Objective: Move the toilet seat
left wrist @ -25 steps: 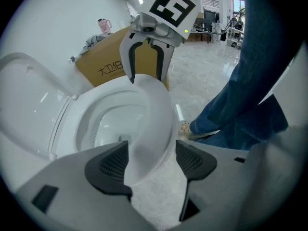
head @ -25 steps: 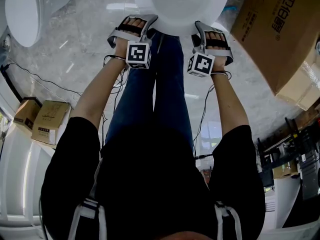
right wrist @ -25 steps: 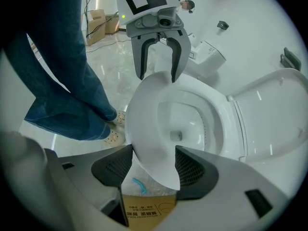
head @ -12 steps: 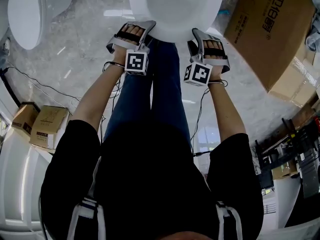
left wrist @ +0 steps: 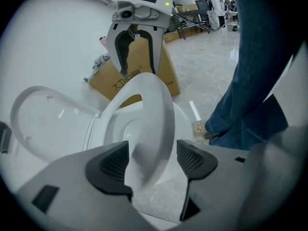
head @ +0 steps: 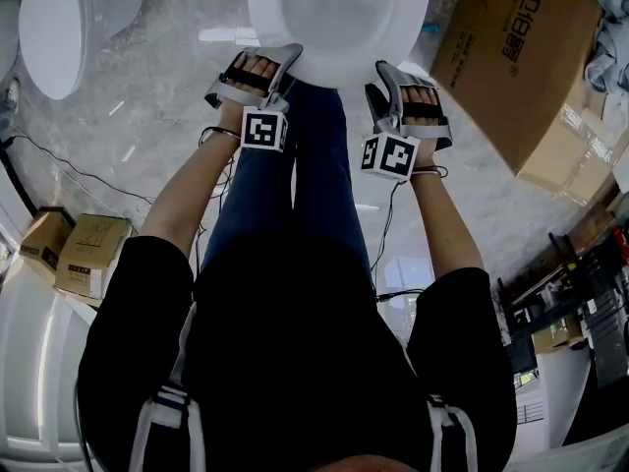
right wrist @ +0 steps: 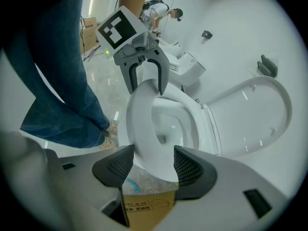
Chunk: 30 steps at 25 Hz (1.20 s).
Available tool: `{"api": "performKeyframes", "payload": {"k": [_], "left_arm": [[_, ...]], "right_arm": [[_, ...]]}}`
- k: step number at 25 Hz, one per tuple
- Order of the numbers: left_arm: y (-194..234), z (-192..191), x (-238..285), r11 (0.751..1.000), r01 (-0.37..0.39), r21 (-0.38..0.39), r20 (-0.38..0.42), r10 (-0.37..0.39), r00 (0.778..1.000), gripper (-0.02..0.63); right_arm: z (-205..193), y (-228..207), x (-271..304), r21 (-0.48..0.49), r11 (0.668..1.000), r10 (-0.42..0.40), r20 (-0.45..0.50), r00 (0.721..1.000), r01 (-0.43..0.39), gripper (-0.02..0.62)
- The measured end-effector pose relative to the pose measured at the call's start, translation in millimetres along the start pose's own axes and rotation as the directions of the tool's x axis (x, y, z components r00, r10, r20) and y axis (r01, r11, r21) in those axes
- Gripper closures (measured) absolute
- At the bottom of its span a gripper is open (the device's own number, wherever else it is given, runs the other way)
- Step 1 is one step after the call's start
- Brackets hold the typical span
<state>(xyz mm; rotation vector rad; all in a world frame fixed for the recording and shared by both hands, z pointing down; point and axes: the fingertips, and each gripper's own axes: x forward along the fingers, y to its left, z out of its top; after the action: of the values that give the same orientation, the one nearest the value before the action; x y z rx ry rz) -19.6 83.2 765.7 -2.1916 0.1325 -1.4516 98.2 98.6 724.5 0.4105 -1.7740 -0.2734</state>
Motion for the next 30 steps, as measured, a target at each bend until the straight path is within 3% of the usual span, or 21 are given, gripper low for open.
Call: {"api": "performKeyframes", "payload": {"k": [4,7,8,9,11,12,14,18,24,30], "left_arm": [[10.6,1.8,-7.7,0.999,-0.037,0.037,-0.011,0.037,0.999,0.335],[27.0,-2.1,-16.9,0.985,-0.085,0.151,-0.058,0.095,0.994,0.36],[29.2,-4.1,-18.6,0.977,-0.087,0.194,-0.077,0.103,0.992,0.357],[26.1,-4.6,-19.7,0.976,-0.067,0.208,-0.086,0.087,0.992,0.357],[2.6,-2.8,-21.6,0.989,0.039,0.144,-0.074,-0.028,0.997,0.399],[-2.7,-2.7,-23.1,0.99,0.061,0.124,-0.066,-0.053,0.996,0.401],[4.5,-3.2,-26.8,0.989,0.034,0.141,-0.065,-0.025,0.998,0.405],[3.1,2.7,-34.7,0.989,0.097,0.113,-0.043,-0.093,0.995,0.414],[42.8,14.7,-51.3,0.996,-0.059,0.06,0.009,0.058,0.998,0.429],[60.4,17.4,-69.6,0.996,-0.049,0.069,0.004,0.049,0.999,0.443]], "right_arm": [[2.6,-9.2,-10.2,0.005,1.0,-0.02,0.008,1.0,0.02,0.318],[10.5,-33.4,-31.0,0.033,0.993,-0.112,0.028,0.993,0.111,0.338],[14.3,-49.6,-39.8,0.054,0.982,-0.182,0.045,0.982,0.179,0.572],[17.4,-66.6,-46.3,0.074,0.97,-0.235,0.051,0.971,0.231,0.572],[22.3,-92.7,-49.5,0.11,0.962,-0.256,0.035,0.966,0.251,0.569],[25.0,-100.3,-48.9,0.126,0.963,-0.242,0.03,0.97,0.237,0.55],[29.2,-103.4,-48.3,0.146,0.97,-0.202,0.033,0.979,0.196,0.461],[31.3,-80.7,-56.9,0.135,0.985,-0.115,0.059,0.992,0.106,0.407],[29.6,-47.7,-72.2,0.103,0.994,-0.026,0.064,0.998,0.019,0.347],[22.7,-44.5,-69.0,0.073,0.997,0.002,0.022,1.0,-0.004,0.324]]}}
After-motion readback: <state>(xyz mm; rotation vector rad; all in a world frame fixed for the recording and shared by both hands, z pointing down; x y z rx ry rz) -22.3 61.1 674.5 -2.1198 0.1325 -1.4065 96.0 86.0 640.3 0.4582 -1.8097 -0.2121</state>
